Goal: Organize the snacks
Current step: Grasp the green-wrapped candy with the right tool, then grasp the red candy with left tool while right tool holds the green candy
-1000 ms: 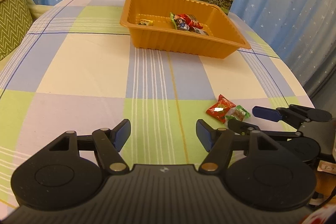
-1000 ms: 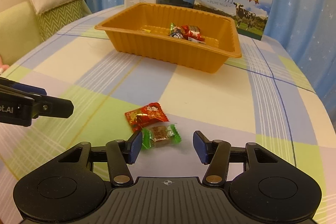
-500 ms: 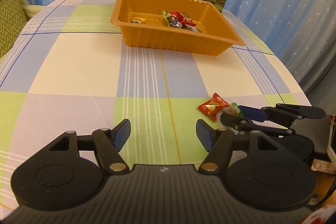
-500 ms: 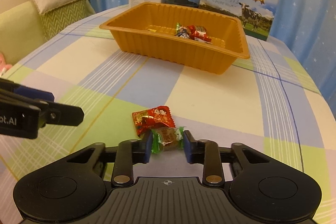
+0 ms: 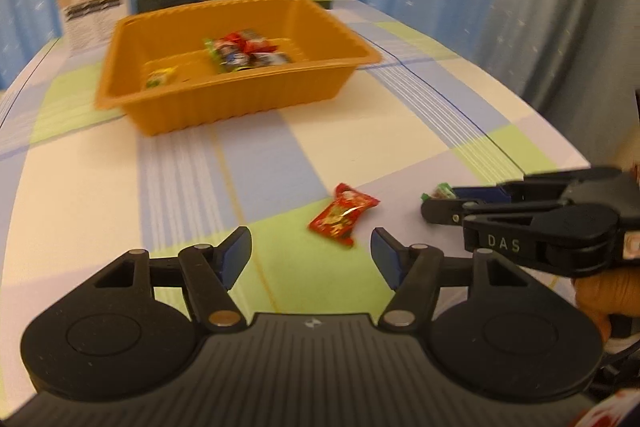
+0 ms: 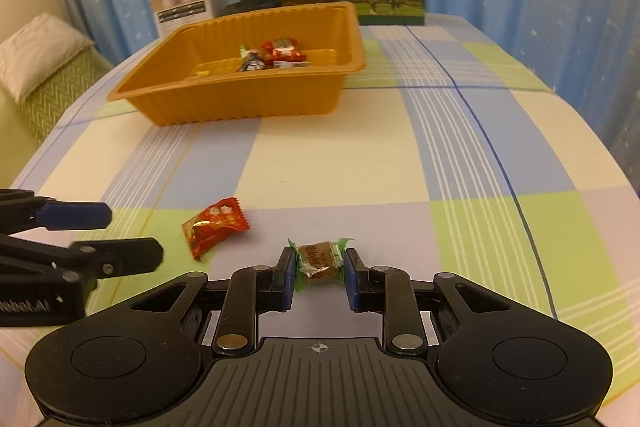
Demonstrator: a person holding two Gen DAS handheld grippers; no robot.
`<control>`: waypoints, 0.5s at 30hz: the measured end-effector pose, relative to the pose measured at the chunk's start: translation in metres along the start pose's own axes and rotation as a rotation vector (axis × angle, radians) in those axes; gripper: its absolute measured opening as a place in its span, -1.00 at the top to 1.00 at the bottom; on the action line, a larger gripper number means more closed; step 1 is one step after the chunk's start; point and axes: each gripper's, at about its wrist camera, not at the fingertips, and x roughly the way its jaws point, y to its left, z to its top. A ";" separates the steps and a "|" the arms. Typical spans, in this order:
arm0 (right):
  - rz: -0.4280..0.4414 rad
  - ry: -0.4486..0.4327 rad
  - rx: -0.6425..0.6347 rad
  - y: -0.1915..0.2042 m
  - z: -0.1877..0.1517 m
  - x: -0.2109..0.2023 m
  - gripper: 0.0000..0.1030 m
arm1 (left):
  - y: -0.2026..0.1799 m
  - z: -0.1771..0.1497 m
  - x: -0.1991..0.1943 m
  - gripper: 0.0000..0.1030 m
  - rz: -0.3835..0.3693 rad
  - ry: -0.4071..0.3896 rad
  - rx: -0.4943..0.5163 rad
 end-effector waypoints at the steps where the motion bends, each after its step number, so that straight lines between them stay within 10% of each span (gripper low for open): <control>1: -0.002 -0.002 0.000 0.000 0.000 -0.001 0.50 | -0.002 0.001 0.004 -0.17 -0.005 0.002 0.020; 15: -0.002 -0.003 0.030 -0.005 0.000 0.000 0.50 | -0.015 0.014 0.039 0.18 -0.048 -0.008 0.165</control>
